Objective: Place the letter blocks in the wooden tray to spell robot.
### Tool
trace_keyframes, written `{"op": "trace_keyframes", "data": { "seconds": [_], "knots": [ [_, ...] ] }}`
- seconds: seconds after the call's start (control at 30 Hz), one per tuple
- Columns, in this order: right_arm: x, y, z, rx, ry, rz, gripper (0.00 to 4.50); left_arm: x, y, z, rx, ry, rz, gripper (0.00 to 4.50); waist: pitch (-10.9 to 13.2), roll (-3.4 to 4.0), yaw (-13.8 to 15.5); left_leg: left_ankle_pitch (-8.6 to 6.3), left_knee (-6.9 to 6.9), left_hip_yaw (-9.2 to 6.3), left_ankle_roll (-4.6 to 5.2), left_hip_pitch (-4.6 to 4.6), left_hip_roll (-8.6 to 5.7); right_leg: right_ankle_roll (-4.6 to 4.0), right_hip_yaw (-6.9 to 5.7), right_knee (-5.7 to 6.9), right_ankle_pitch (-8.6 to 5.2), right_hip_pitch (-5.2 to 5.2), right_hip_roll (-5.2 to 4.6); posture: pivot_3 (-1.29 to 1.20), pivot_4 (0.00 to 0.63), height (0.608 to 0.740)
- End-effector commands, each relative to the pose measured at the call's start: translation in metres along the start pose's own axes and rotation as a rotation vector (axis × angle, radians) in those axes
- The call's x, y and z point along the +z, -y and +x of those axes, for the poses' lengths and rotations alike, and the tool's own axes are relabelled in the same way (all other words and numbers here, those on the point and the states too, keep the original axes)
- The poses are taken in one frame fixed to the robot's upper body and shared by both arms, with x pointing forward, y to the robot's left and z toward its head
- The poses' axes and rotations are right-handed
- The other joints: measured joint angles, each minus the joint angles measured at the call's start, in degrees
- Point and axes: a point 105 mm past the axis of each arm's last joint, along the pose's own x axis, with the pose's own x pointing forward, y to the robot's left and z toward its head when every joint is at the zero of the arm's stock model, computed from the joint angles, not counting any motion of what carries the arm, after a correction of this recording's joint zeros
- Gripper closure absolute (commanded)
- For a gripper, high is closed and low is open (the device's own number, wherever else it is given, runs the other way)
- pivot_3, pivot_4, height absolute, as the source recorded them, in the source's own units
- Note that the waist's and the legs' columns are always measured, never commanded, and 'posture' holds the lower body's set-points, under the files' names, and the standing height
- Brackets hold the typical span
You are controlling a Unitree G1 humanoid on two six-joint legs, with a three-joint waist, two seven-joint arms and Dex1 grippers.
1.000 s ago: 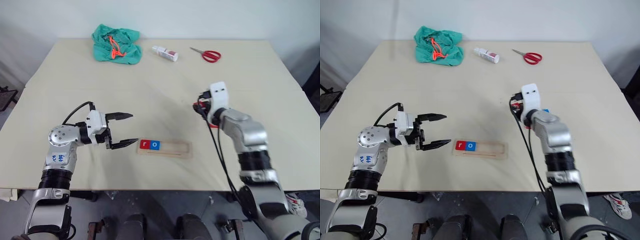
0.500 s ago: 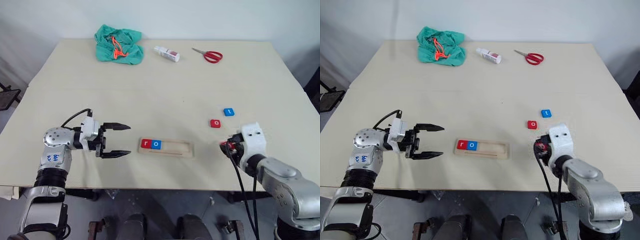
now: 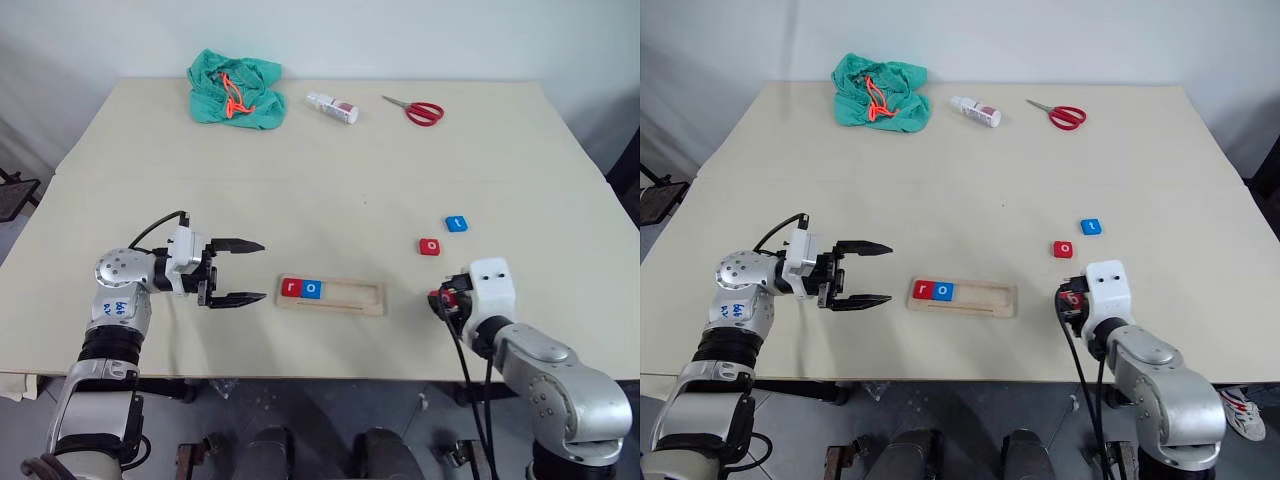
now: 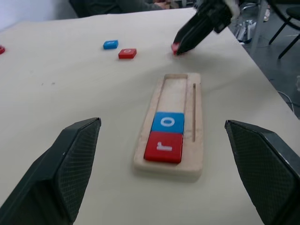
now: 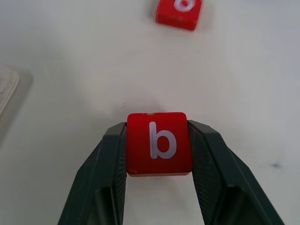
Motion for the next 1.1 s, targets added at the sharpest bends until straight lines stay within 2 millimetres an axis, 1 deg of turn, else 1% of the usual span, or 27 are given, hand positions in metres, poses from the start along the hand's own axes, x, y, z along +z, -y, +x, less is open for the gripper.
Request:
{"op": "trace_keyframes", "data": {
  "seconds": [0.03,0.1,0.23,0.3,0.4,0.5,0.53,0.67,0.8,0.87,0.93,0.97,1.03,1.1],
  "knots": [
    [0.003,-0.005,0.001,-0.016,0.022,0.015,3.03,0.009,0.007,0.001,-0.079,0.027,0.041,0.0,0.0,0.0,0.0,0.0,0.0,0.0,0.0,0.01,0.0,0.0,0.0,0.01,0.0,0.0,0.0,0.0,0.15,0.74],
    [0.004,-0.008,0.003,-0.013,0.036,0.031,3.03,0.01,0.007,0.002,-0.077,0.03,0.044,0.0,0.0,0.0,0.0,0.0,0.0,0.0,0.0,0.02,0.01,0.0,0.0,0.01,0.0,0.0,0.01,0.0,0.15,0.74],
    [0.004,-0.008,0.006,-0.018,0.039,0.059,3.03,0.01,0.008,0.002,-0.075,0.033,0.046,0.0,0.0,0.0,0.0,0.0,0.01,0.0,0.0,0.02,0.02,0.0,0.02,0.01,0.0,0.0,0.01,0.0,0.15,0.74],
    [0.003,-0.01,0.005,-0.006,0.034,0.065,2.29,0.01,0.009,0.003,-0.075,0.034,0.045,0.0,0.0,0.0,0.0,0.0,0.01,0.0,0.0,0.02,0.01,0.0,0.02,0.02,0.0,0.01,0.01,0.0,0.15,0.74],
    [0.012,-0.008,0.003,-0.01,0.084,0.062,1.3,0.01,0.01,0.003,-0.074,0.036,0.044,0.0,0.0,0.0,0.0,0.0,0.01,0.0,0.0,0.03,0.02,0.0,0.03,0.02,0.0,0.01,0.01,0.0,0.15,0.74],
    [0.02,-0.007,-0.006,0.045,0.106,0.012,0.25,0.009,0.01,0.003,-0.073,0.038,0.042,0.0,0.0,0.0,0.0,0.0,0.01,0.0,0.0,0.02,0.0,0.0,0.03,0.02,0.0,0.01,0.0,0.0,0.15,0.74],
    [0.023,-0.009,-0.01,0.084,0.114,-0.018,0.03,0.009,0.009,0.003,-0.073,0.038,0.041,0.0,0.0,0.0,0.0,0.0,0.0,0.0,0.0,0.02,-0.02,0.0,0.03,0.01,0.0,0.01,-0.01,0.0,0.15,0.74],
    [0.034,-0.001,-0.029,0.251,0.127,-0.175,0.03,0.008,0.006,0.004,-0.074,0.037,0.041,0.0,0.0,0.0,0.2,-0.01,0.02,-0.02,0.03,0.01,-0.05,0.0,0.0,-0.06,0.0,0.07,-0.03,0.0,0.15,0.74],
    [0.037,0.015,-0.04,0.395,0.091,-0.323,0.03,0.008,0.004,0.004,-0.075,0.04,0.041,0.0,0.0,-0.03,0.3,-0.03,0.02,0.0,0.06,0.02,-0.04,0.01,-0.05,-0.19,0.0,0.18,-0.01,0.0,0.15,0.74],
    [0.03,0.031,-0.041,0.508,0.018,-0.427,0.03,0.008,0.006,0.005,-0.084,0.044,0.035,0.0,0.0,-0.05,0.2,-0.04,0.04,0.03,0.07,0.02,-0.05,0.01,-0.09,-0.25,0.0,0.21,-0.01,0.0,0.15,0.74],
    [0.018,0.047,-0.04,0.59,-0.068,-0.533,0.03,0.007,0.009,0.005,-0.097,0.046,0.029,0.0,0.0,-0.06,0.2,-0.05,0.06,0.28,0.11,0.03,-0.05,0.03,-0.1,-0.3,0.01,0.27,-0.01,0.0,0.15,0.74],
    [0.018,0.051,-0.037,0.627,-0.072,-0.585,0.03,0.006,0.01,0.005,-0.103,0.046,0.026,0.0,0.0,-0.07,0.2,-0.06,0.07,0.4,0.13,0.04,-0.04,0.06,-0.09,-0.34,0.03,0.29,-0.01,0.0,0.15,0.74],
    [0.02,0.058,-0.026,0.678,-0.088,-0.668,0.03,0.006,0.012,0.005,-0.108,0.047,0.024,0.0,0.1,-0.15,-0.2,-0.06,0.09,0.45,0.13,0.05,0.05,0.07,-0.12,-0.39,0.03,0.34,0.02,0.0,0.15,0.74],
    [0.025,0.06,-0.014,0.734,-0.093,-0.747,0.03,0.006,0.014,0.004,-0.113,0.045,0.021,0.0,0.1,-0.15,-0.3,-0.06,0.1,0.47,0.13,0.08,0.12,0.07,-0.1,-0.43,0.04,0.31,0.02,0.0,0.15,0.74]
  ]
}}
